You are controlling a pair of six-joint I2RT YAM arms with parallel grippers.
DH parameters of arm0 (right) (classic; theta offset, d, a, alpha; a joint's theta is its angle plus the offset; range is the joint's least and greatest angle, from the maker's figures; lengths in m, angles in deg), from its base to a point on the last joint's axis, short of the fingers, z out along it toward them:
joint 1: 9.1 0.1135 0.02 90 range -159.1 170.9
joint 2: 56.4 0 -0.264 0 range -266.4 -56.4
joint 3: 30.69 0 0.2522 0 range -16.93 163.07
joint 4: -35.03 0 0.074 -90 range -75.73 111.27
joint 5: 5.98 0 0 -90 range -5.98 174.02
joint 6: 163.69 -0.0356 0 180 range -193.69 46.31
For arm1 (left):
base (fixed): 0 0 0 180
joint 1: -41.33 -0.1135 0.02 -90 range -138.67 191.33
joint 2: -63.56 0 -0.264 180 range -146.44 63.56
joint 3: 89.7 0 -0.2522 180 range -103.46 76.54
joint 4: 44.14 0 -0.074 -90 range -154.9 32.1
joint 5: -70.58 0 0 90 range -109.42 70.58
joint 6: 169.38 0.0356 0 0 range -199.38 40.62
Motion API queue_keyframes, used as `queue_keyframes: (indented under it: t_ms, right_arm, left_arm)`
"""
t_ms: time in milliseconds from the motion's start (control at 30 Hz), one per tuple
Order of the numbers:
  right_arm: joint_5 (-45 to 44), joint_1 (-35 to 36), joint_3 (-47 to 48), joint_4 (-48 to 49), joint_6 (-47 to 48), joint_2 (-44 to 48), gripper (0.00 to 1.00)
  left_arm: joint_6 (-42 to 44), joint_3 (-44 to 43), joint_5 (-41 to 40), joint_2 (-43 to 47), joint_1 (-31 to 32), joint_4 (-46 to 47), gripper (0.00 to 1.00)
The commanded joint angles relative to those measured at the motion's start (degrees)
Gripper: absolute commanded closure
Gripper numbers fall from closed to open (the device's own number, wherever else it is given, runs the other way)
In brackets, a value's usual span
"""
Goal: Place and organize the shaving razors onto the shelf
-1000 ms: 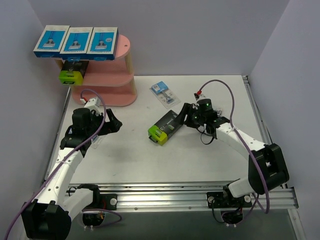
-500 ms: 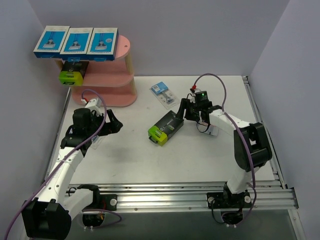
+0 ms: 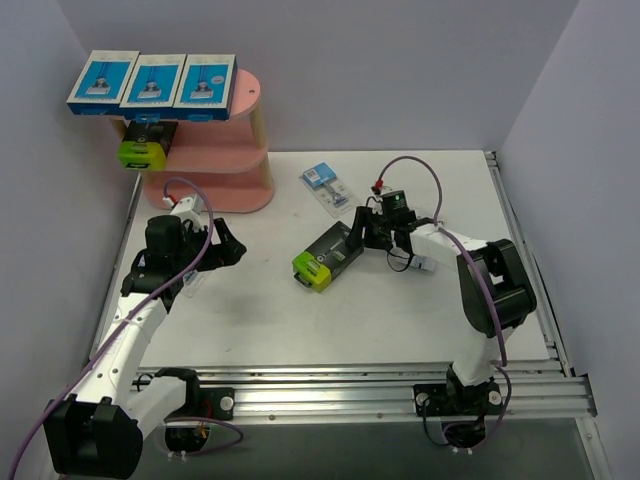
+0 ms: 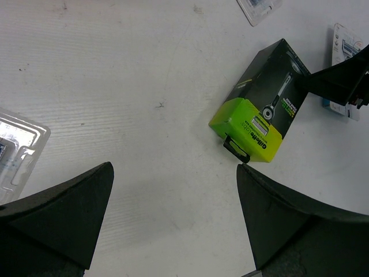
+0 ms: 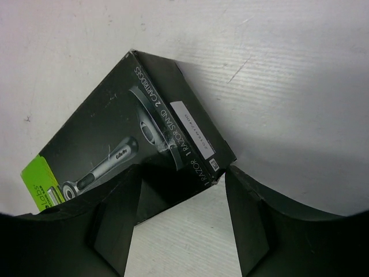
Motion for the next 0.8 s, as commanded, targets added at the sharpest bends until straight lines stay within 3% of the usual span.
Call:
queue_keyframes:
  t_ms: [0,200,300,533,767]
  right_arm:
    - [0.88,2.70,-1.80,2.14,-1.58,2.22,0.45]
    - [1.93,6.92,-2.24,3.11,-3.51,3.53,0.46]
    - [7.54,7.72,-4.08,7.32,-6.59,5.46,0.46]
    - [7.91,5.18,-3.73,4.26,-5.72,8.37,0.47]
    - [7.47,2.71,-0.75,1.80,-2.73,5.65,0.46]
  left_arm:
    - [0.14,-1.00,1.15,0.23,-0.37,1.90,0.03]
    - [0.14,-1.00,1.15,0.23,-0.46,1.90,0.04]
    - [0.14,-1.09,1.15,0.06,-0.46,1.90,0.04]
    - [0.14,-1.09,1.23,-0.29,-0.63,1.81,0.04]
    - [0.14,-1.00,1.32,-0.65,-0.63,1.90,0.04]
